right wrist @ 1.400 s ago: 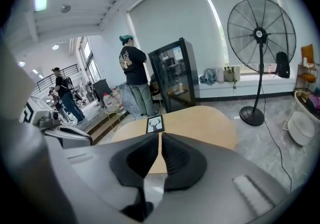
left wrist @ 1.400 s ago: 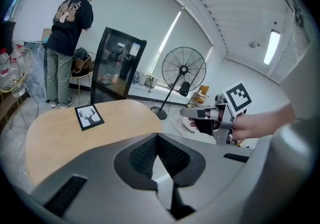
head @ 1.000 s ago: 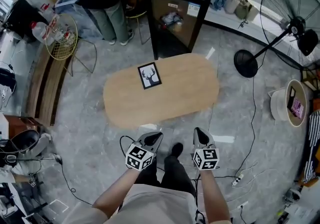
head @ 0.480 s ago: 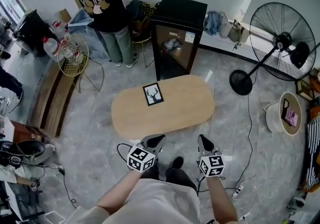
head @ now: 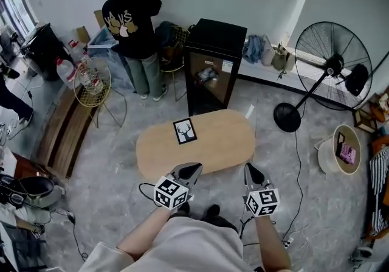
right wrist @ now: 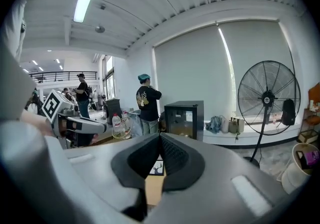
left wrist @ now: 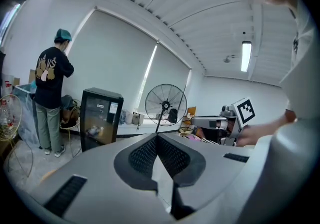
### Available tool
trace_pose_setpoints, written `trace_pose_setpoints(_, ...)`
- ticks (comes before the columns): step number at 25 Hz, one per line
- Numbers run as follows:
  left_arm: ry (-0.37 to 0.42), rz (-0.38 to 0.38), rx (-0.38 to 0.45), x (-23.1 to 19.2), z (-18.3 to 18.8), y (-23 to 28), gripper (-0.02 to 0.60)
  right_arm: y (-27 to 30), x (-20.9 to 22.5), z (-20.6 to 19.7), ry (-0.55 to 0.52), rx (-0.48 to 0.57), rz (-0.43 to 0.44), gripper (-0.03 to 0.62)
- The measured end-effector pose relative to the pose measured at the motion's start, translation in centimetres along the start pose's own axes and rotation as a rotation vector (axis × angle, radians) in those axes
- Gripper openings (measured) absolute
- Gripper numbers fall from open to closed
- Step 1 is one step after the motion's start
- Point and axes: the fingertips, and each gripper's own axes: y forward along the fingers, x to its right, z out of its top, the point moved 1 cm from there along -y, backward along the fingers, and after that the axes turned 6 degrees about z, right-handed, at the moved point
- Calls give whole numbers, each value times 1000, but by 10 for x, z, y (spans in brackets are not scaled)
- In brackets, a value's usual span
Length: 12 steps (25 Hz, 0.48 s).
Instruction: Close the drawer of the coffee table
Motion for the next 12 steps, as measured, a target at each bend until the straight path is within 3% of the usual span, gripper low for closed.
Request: trace_pose_setpoints(12, 39, -9, 82, -12, 49, -13, 6, -5, -18, 36, -29, 65, 8, 11)
